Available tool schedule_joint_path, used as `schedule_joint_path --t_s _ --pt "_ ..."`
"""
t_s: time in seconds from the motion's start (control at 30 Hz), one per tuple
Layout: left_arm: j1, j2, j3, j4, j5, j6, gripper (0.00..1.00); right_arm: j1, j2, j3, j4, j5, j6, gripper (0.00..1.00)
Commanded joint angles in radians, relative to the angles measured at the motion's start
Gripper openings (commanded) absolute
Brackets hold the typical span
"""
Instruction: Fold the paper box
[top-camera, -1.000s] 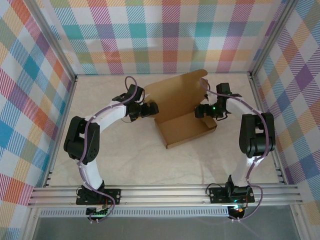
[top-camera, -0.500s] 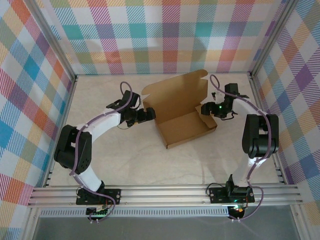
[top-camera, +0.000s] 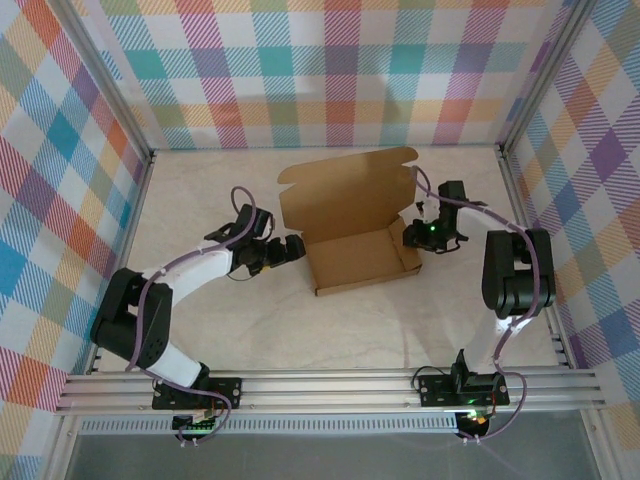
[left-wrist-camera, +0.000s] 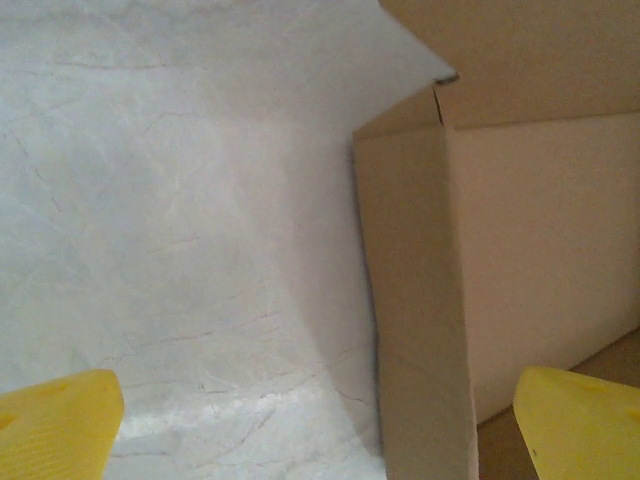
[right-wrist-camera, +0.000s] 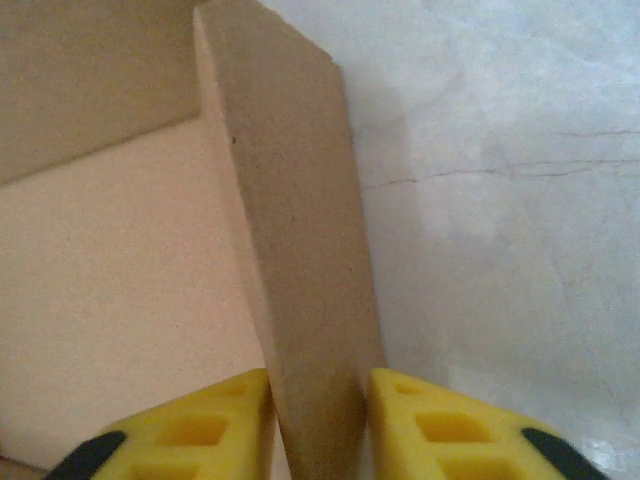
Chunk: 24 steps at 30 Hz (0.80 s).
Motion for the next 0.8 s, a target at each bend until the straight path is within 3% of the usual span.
schedule_joint_path --t_s 0.0,0.23,0.63,0.77 --pt "-0.018 -0.045 -0.045 0.078 0.04 -0.051 1.0 0.037 -0.062 -0.037 0.045 0.081 0.011 0.23" --pt "-0.055 -0.003 -0.074 0.157 0.067 -0.108 0.99 0.106 -0.104 -0.067 0.078 0.21 0.008 0.24" --pt "-0.077 0.092 -0.027 0.205 0.106 -0.105 0.65 0.234 -0.06 -0.036 0.004 0.425 0.006 0.16" --pt "-0.077 0.112 -0.024 0.213 0.116 -0.103 0.61 0.262 -0.031 -0.018 -0.026 0.463 0.001 0.16"
